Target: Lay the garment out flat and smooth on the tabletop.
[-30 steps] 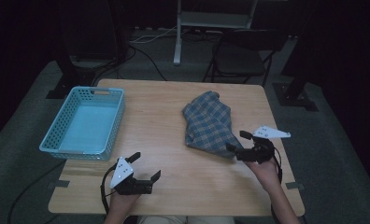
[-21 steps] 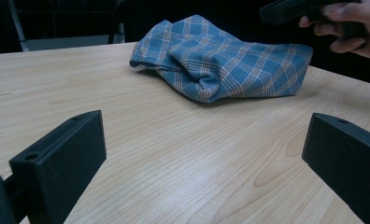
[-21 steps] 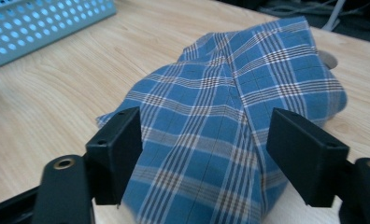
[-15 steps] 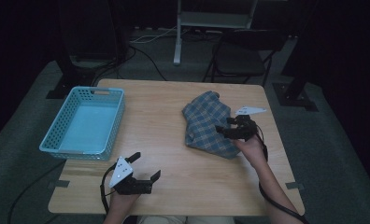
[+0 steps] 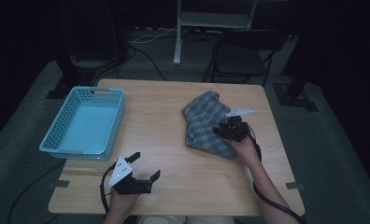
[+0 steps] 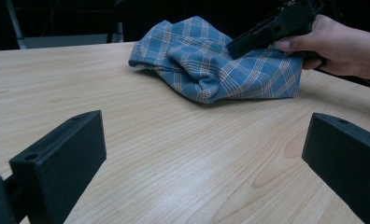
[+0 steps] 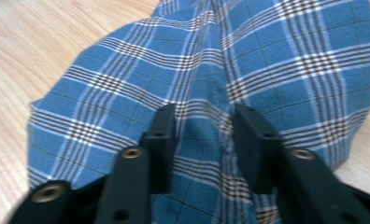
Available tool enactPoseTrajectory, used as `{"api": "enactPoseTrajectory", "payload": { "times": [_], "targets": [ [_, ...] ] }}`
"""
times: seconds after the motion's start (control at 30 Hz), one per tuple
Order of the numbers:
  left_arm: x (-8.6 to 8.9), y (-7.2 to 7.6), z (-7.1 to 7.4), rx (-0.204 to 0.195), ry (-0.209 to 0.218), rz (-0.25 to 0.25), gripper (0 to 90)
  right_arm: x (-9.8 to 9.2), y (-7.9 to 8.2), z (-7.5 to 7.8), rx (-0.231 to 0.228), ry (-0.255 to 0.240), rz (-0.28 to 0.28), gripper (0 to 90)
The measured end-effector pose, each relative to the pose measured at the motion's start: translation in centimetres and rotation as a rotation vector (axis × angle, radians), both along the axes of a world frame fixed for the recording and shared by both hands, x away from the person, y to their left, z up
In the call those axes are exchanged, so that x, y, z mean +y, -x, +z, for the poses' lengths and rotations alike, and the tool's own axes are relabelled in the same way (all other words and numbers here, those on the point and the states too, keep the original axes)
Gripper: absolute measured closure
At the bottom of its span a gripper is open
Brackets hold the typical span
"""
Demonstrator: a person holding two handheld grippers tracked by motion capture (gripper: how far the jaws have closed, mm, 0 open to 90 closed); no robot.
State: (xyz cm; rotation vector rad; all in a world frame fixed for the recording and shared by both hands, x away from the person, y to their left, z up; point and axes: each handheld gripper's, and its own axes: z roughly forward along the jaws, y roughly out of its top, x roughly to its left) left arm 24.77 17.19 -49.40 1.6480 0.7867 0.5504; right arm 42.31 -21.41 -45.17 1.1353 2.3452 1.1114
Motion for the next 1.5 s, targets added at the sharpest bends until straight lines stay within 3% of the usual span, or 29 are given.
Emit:
{"api": "enactPoseTrajectory", "payload": {
  "times": [0.13, 0.23, 0.43, 0.83, 1.23, 1.5],
  "targets": [
    [0.0, 0.0, 0.0, 0.0, 0.0, -0.001, 0.3, 0.0, -0.2, 0.1, -0.007, 0.014, -0.019, 77.4],
    [0.0, 0.0, 0.0, 0.0, 0.004, 0.001, 0.3, -0.2, 0.0, 0.3, -0.002, -0.008, -0.015, 86.7],
    [0.1, 0.0, 0.0, 0.001, 0.007, 0.0, 0.3, 0.0, 1.1, 1.2, 0.0, -0.048, 0.046, 87.7],
    [0.2, 0.0, 0.0, 0.004, 0.011, 0.001, 0.3, 1.1, 5.1, 3.1, -0.005, -0.103, 0.23, 87.9],
    [0.2, 0.0, 0.0, 0.005, 0.016, 0.002, 0.3, 1.4, 10.2, 1.1, 0.015, -0.124, 0.337, 87.9],
    [0.3, -0.1, 0.0, 0.008, 0.026, 0.0, 0.3, 2.9, 13.5, -1.0, 0.053, -0.12, 0.408, 87.8]
  ]
}}
